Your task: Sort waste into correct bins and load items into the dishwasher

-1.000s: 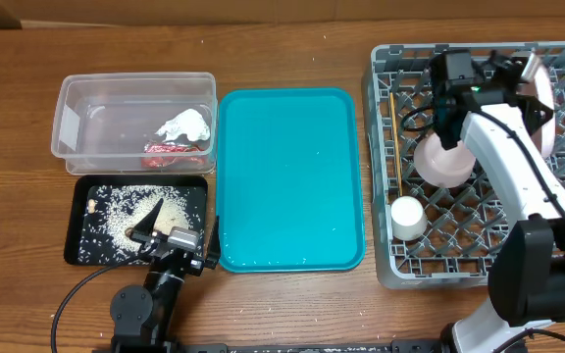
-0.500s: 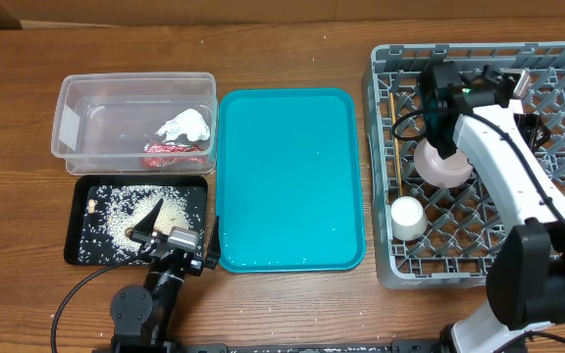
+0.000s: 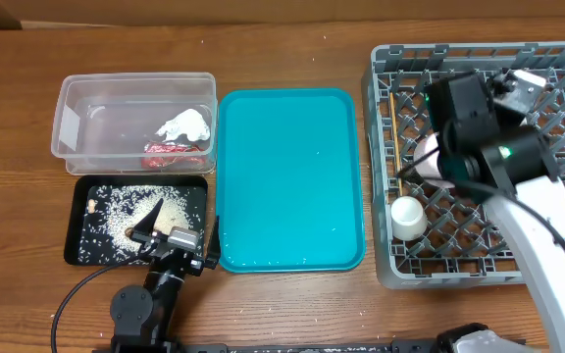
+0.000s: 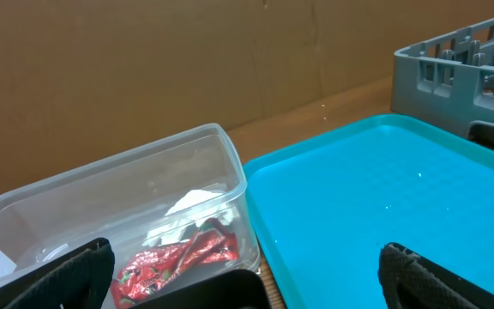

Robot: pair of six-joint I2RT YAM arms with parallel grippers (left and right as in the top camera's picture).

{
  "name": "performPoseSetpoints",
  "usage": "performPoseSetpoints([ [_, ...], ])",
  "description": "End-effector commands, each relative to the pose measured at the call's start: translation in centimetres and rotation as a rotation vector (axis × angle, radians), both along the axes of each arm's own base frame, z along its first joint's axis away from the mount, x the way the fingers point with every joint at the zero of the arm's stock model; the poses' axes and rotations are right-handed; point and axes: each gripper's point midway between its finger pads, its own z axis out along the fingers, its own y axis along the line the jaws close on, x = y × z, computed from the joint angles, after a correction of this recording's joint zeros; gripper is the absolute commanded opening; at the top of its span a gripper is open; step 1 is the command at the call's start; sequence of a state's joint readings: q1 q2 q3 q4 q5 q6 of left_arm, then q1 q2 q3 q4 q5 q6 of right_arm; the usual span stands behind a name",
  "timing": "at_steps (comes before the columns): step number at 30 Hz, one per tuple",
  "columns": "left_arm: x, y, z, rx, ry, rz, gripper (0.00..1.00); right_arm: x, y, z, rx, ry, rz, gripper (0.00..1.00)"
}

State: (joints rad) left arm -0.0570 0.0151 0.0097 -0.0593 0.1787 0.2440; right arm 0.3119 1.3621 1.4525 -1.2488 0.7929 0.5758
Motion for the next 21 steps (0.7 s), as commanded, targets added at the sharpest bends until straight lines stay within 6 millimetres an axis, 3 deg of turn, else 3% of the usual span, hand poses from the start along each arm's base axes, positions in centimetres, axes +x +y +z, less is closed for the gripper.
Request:
performPoseSetpoints([
  [1,0.0,0.2,0.0,0.014,-0.01,0.008,1.0,-1.7,6.5,0.8,0.225,0.02,0.327,0.91],
  [4,0.0,0.2,0.0,0.014,-0.01,0.008,1.0,-3.6,10.5,2.9,0.322,-0.03,0.539,0.9],
  [5,0.0,0.2,0.0,0.014,-0.01,0.008,1.0,-5.0,12.7,4.6,0.385,-0.082,0.66,0.91],
  [6,0.0,0.2,0.0,0.014,-0.01,0.008,1.0,-6.7,14.6,6.2,0.443,-0.129,0.769,1.0],
  [11,0.0,0.2,0.0,0.014,-0.01,0.008,1.0,-10.6,17.6,8.8,0.584,-0.182,0.974,1.0],
  [17,0.0,0.2,0.0,0.014,-0.01,0.009,1.0,-12.4,17.0,7.3,0.554,-0.09,1.01,1.0],
  [21,0.0,0.2,0.0,0.014,-0.01,0.008,1.0,-12.2,14.6,6.6,0.458,-0.082,0.936,1.0],
])
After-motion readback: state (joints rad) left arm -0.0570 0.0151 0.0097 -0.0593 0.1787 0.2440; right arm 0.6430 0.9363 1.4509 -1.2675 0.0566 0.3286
